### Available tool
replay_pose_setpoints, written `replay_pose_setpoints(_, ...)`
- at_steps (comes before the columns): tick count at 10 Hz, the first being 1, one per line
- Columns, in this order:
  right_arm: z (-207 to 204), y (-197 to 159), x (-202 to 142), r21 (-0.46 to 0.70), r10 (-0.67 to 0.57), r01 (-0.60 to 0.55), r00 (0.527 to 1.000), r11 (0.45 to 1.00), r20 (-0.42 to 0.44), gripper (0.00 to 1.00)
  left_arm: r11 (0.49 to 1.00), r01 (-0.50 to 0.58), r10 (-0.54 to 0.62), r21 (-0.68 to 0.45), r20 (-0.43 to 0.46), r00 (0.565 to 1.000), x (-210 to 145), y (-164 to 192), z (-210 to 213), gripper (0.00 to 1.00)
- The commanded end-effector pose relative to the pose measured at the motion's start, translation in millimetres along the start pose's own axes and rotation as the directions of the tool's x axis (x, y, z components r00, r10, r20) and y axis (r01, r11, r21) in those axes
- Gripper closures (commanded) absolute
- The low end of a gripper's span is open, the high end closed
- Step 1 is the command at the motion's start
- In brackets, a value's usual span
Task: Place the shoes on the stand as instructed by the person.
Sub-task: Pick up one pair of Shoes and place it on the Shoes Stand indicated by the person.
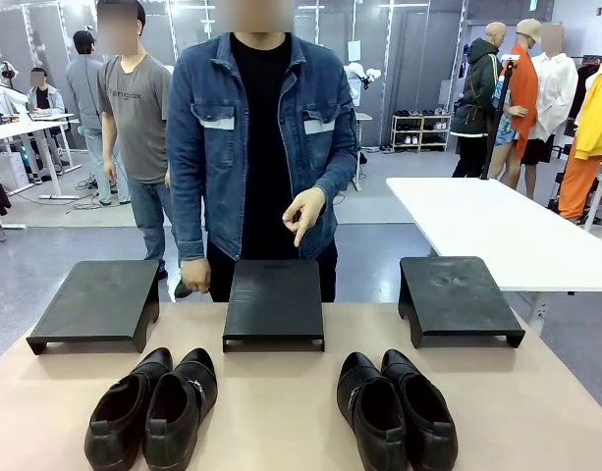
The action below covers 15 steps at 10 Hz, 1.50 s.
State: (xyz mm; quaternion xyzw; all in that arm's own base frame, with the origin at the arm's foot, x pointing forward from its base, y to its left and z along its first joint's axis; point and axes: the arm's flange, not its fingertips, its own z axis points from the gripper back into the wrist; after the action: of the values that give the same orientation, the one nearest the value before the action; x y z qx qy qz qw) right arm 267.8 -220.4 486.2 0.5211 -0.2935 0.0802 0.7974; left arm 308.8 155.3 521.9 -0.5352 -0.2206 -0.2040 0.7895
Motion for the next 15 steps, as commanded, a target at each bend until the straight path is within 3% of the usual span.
replay_pose_setpoints(1, 2, 0, 1, 0.010, 0.014, -0.015, 1.000, 1.000, 0.012, 0.00, 0.987, -0.018, 0.054, 0.159, -0.223, 0.973, 36, -66, -62, 0.00)
replay_pose_setpoints(2, 2, 0, 1, 0.010, 0.014, -0.015, 1.000, 1.000, 0.012, 0.00, 0.956, -0.057, 0.137, 0.288, -0.266, 0.954, 47, -85, -93, 0.00)
replay_pose_setpoints(5, 2, 0, 1, 0.010, 0.014, -0.015, 1.000, 1.000, 0.012, 0.00, 0.801, 0.034, 0.222, 0.597, -0.349, 0.910, 60, -135, -193, 0.00)
replay_pose_setpoints(8, 2, 0, 1, 0.010, 0.014, -0.015, 1.000, 1.000, 0.012, 0.00, 0.606, -0.007, 0.353, 0.795, -0.262, 0.898, 47, -130, -267, 0.00)
replay_pose_setpoints(10, 2, 0, 1, 0.010, 0.014, -0.015, 1.000, 1.000, 0.012, 0.00, 0.531, -0.031, 0.385, 0.847, -0.208, 0.899, 36, -107, -298, 0.00)
replay_pose_setpoints(15, 2, 0, 1, 0.010, 0.014, -0.015, 1.000, 1.000, 0.012, 0.00, 0.473, -0.120, 0.464, 0.873, -0.131, 0.876, 9, -45, -355, 0.00)
